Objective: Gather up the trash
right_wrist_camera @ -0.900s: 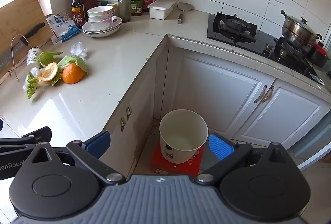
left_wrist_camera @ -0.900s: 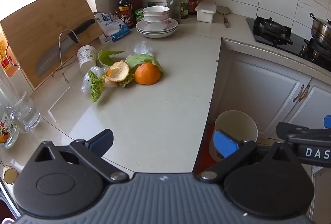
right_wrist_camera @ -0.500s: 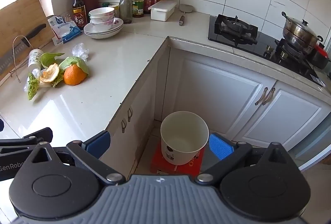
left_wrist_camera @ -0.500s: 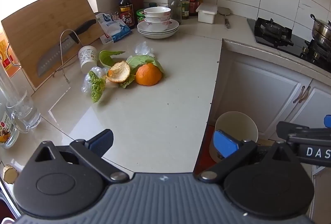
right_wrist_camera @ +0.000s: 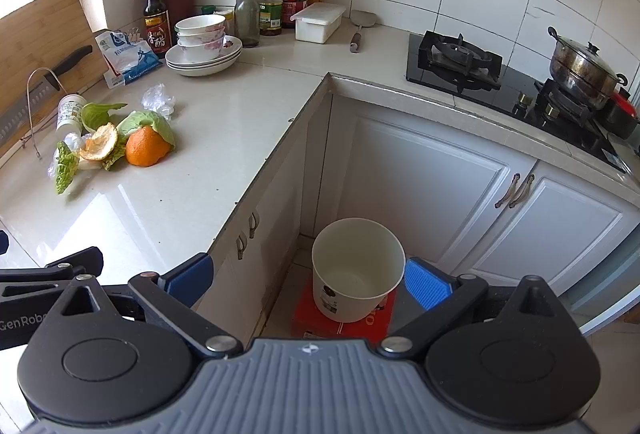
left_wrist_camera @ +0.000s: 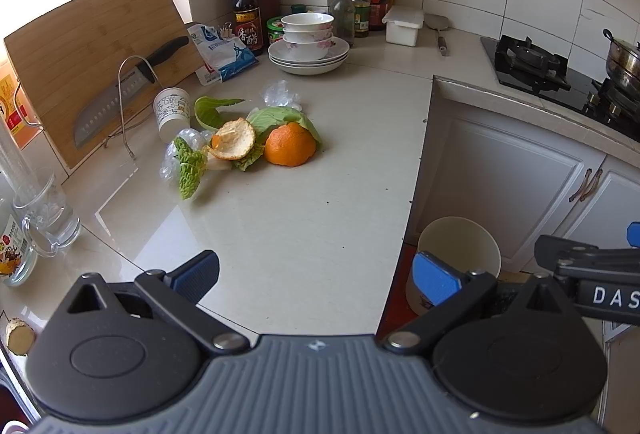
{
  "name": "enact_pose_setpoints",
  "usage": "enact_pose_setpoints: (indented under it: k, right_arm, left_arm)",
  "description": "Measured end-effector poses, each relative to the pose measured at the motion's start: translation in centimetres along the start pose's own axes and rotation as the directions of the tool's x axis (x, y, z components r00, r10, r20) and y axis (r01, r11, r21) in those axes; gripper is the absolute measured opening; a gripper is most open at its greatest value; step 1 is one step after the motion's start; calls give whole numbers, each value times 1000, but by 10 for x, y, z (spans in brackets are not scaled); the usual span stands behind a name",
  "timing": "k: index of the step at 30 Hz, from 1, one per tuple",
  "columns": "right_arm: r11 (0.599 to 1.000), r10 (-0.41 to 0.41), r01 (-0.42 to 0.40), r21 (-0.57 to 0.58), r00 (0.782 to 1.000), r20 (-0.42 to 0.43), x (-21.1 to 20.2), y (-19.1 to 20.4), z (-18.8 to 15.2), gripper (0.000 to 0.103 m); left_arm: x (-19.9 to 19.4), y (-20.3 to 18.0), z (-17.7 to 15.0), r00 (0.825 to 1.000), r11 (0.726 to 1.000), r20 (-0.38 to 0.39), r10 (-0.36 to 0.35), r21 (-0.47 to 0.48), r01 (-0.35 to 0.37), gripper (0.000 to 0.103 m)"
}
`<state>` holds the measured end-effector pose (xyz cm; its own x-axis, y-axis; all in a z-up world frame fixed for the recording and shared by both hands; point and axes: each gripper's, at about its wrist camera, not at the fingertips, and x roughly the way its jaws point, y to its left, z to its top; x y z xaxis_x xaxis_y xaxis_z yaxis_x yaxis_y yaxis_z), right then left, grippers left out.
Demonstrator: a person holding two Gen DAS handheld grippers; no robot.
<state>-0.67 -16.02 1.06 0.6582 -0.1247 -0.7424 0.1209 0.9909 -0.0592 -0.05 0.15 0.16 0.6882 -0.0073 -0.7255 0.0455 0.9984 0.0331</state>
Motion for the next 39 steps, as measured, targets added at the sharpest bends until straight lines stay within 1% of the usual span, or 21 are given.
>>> enact_pose_setpoints:
  k: [13, 16, 19, 39]
  right_arm:
    - [1000, 0, 0, -1, 1000, 2, -1, 0, 1, 103]
    - [1000, -1, 1, -2, 1000, 3, 0, 2, 1, 103]
    - [1000, 0, 0, -8, 1000, 4, 1, 7, 5, 103]
    - [1000, 1, -1, -9, 1000, 8, 1, 7, 6, 103]
  left_arm:
    - [2, 4, 1, 1000, 1000, 2, 0, -2, 0, 102]
    - [6, 10, 3, 1000, 1000, 3, 3, -6, -3, 102]
    - [6, 10, 3, 1000, 1000, 4, 3, -6, -3, 102]
    - [6, 12, 5, 1000, 1000, 7, 5, -5, -5, 102]
